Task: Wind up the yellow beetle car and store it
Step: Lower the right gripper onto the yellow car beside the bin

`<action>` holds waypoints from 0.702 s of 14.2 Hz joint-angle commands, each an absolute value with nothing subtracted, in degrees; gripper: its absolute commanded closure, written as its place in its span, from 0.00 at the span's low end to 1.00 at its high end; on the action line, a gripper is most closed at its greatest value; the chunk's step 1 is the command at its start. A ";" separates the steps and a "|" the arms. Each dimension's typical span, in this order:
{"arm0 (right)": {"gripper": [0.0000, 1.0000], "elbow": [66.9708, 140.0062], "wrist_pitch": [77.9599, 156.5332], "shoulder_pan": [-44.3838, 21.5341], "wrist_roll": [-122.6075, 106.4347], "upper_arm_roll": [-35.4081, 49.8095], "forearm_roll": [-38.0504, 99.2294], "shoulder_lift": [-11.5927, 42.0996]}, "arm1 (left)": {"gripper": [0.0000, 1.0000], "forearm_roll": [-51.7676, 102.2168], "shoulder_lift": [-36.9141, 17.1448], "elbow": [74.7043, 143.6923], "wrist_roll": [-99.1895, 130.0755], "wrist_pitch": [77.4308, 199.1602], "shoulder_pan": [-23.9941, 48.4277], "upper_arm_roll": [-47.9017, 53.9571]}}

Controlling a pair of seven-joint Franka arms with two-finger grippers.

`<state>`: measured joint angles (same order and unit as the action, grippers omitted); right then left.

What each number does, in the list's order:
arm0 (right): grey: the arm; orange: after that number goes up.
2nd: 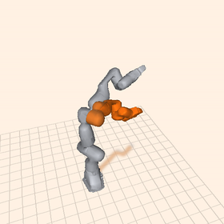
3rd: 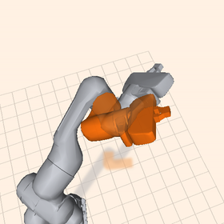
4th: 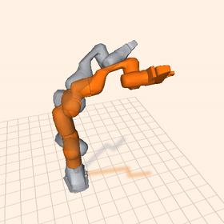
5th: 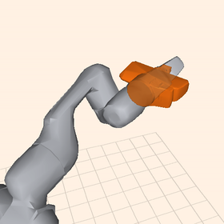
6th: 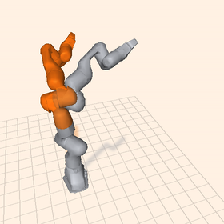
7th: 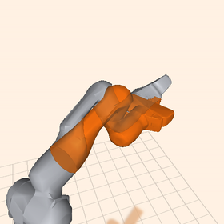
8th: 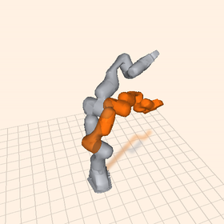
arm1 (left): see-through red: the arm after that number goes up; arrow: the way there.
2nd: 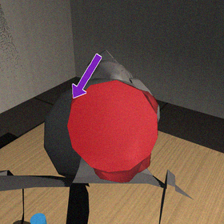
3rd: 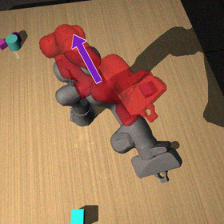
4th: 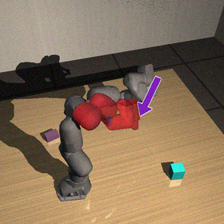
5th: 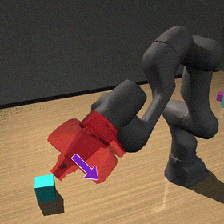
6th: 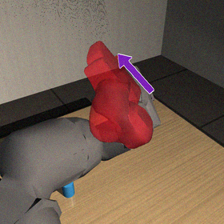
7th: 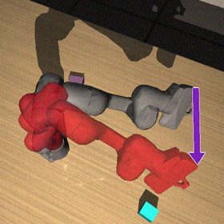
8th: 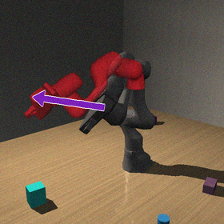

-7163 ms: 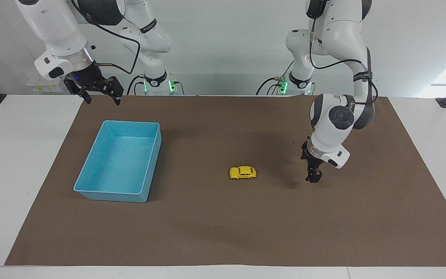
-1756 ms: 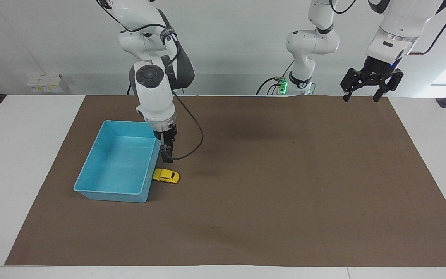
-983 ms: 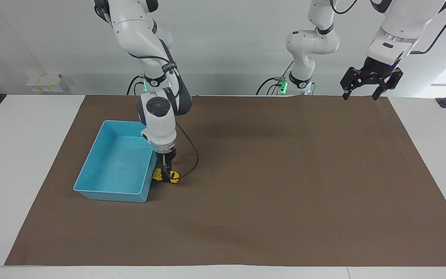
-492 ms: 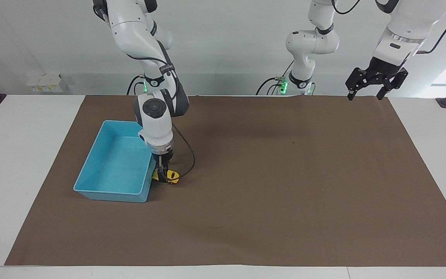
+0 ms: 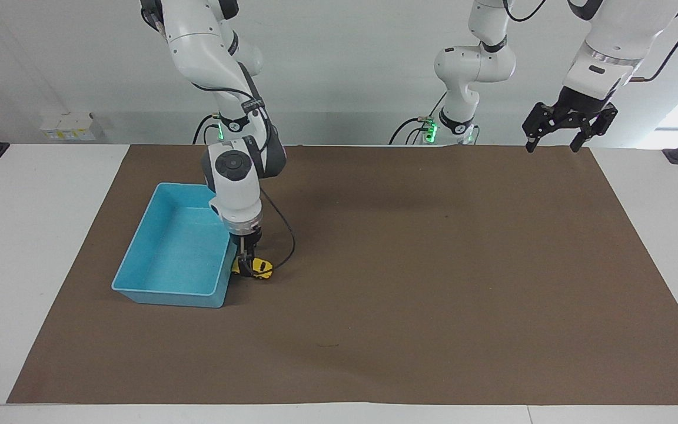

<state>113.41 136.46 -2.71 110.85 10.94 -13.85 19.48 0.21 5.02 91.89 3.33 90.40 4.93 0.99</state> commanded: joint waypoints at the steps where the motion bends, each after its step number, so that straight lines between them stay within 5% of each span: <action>1: 0.32 114.43 138.52 -1.67 111.80 11.78 -14.68 19.42 | 0.00 0.18 4.66 91.23 2.90 90.44 4.75 1.06; 4: 0.94 114.35 138.43 -2.11 111.80 11.87 -14.50 19.42 | 0.00 0.09 4.83 91.23 3.16 88.94 4.05 1.06; 10: 1.00 112.42 135.98 -3.16 111.45 12.39 -14.50 19.25 | 0.00 0.09 4.92 91.32 3.08 88.77 3.34 1.05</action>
